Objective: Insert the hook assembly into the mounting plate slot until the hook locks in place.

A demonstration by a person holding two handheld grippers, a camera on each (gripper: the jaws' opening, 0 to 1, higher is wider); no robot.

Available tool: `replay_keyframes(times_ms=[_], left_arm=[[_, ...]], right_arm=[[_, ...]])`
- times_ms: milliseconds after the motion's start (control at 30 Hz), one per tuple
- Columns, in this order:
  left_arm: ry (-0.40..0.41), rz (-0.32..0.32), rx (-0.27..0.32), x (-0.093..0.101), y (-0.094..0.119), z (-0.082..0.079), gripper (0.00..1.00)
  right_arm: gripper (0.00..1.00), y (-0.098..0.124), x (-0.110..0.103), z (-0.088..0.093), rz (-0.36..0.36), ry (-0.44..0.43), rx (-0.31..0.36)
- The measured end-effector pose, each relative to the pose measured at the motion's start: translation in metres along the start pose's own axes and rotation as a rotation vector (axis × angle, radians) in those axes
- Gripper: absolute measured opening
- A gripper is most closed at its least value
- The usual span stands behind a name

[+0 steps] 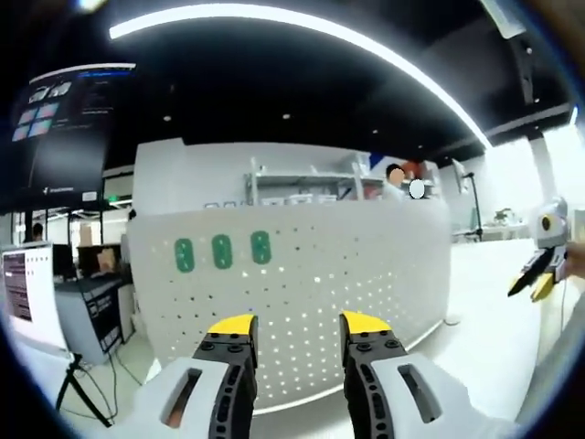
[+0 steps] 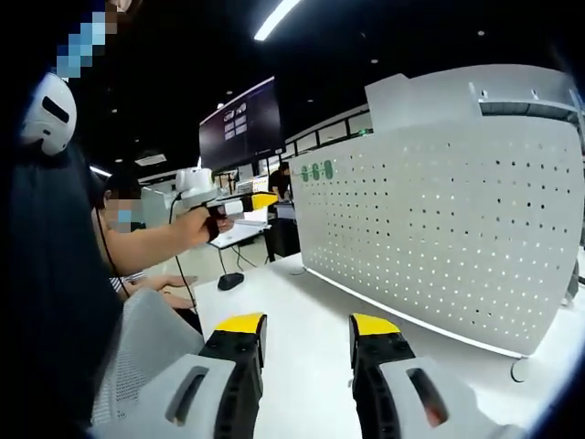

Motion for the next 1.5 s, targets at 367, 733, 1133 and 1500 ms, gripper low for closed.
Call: replay_keyframes(times_ms=[367, 733, 1133, 1500], left_arm=[[0.005, 0.152, -0.056, 0.042, -0.015, 0.02, 0.36], [0.017, 0.252, -0.079, 0.073, -0.024, 0.03, 0.35], [0.021, 0.281, -0.098, 0.083, -0.018, 0.037, 0.35], [0.012, 0.297, -0.11, 0.095, -0.008, 0.045, 0.35]], right_arm=[[0.35, 0.007, 0.002, 0.002, 0.018, -0.007, 0.002], [0.34, 0.003, 0.009, 0.015, 0.036, -0.012, -0.032], [0.3, -0.014, 0.038, 0.046, 0.081, -0.031, -0.124], [0.26, -0.037, 0.061, 0.083, 0.125, -0.021, -0.225]])
Point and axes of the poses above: the point that each gripper's makers call its tool centre point, and the gripper's own axes: y roughly backward along the fingers, x roughly to its right, z roughly out of its underside, the point moved 10 cm from there along y, roughly backward along the fingers, and after that the axes turned 2 degrees about x, right-handed, at the moved point
